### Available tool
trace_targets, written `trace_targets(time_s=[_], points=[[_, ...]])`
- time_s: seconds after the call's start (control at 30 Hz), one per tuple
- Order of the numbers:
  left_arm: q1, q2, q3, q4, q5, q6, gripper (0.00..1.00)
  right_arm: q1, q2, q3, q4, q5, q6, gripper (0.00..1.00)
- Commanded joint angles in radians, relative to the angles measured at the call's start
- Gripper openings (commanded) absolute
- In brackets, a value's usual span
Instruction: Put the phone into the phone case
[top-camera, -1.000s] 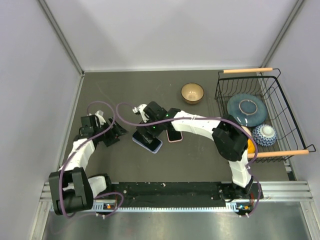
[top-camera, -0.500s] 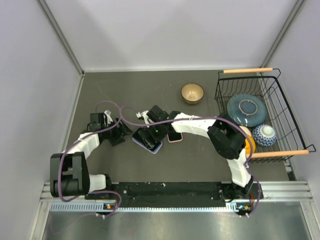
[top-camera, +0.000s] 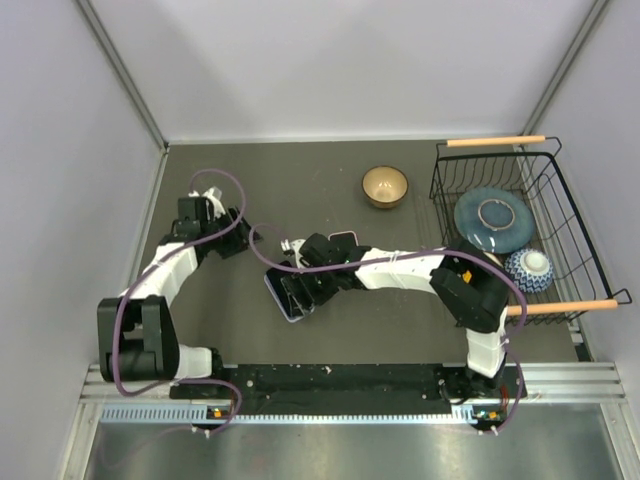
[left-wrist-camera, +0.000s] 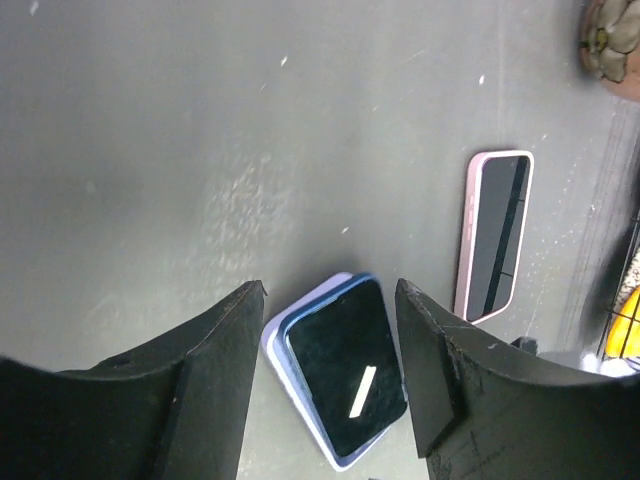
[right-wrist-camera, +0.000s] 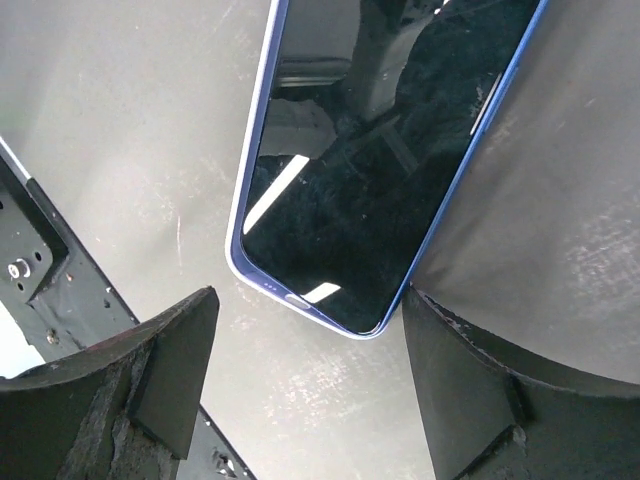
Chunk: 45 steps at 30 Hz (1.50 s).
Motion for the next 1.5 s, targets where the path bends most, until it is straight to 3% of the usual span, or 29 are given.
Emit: trace_targets(time_s=[0.0, 0.1, 0.17, 0.43, 0.7, 0.83, 0.93, 1.13, 1.23, 1.27, 1.37, 1.47], points=[[-0.035, 0.101, 0.104, 0.016, 0.098, 0.065, 0.59, 0.03, -0.024, -0.013, 0.031, -0.017, 0.042, 0.74], [-0.116, 0.172, 0.144, 0.016, 0.14, 0.08, 0.53, 0.05, -0.027, -0.012, 0.036, -0.003, 0.047, 0.73], [-0.152, 0.219, 0.16, 0.008, 0.132, 0.085, 0.44, 0.052, -0.03, -0.012, 0.036, 0.018, 0.055, 0.73], [-0.178, 0.271, 0.135, 0.01, 0.088, 0.092, 0.29, 0.052, -0.05, -0.056, 0.068, 0.055, 0.09, 0.73], [-0.204, 0.219, 0.071, -0.072, -0.035, 0.132, 0.25, 0.053, -0.053, -0.079, 0.097, 0.075, 0.113, 0.74], [-0.213, 0.177, 0.053, -0.107, -0.078, 0.138, 0.14, 0.052, -0.055, -0.084, 0.094, 0.09, 0.116, 0.74], [-0.215, 0.106, 0.045, -0.122, -0.109, 0.125, 0.12, 0.05, -0.062, -0.087, 0.09, 0.098, 0.125, 0.74], [-0.215, -0.001, 0.115, -0.233, -0.274, 0.094, 0.14, 0.05, -0.087, -0.063, 0.068, 0.135, 0.128, 0.74], [-0.213, -0.041, 0.096, -0.257, -0.379, 0.062, 0.26, 0.038, -0.082, -0.037, 0.037, 0.156, 0.116, 0.74], [-0.213, -0.052, 0.064, -0.25, -0.38, 0.056, 0.3, 0.027, -0.084, -0.029, 0.03, 0.161, 0.113, 0.74], [-0.213, -0.106, -0.038, -0.175, -0.281, 0.013, 0.52, -0.008, -0.087, -0.01, 0.024, 0.166, 0.099, 0.74], [-0.213, -0.129, -0.11, -0.1, -0.209, -0.023, 0.53, -0.045, -0.073, 0.016, 0.022, 0.124, 0.09, 0.73]])
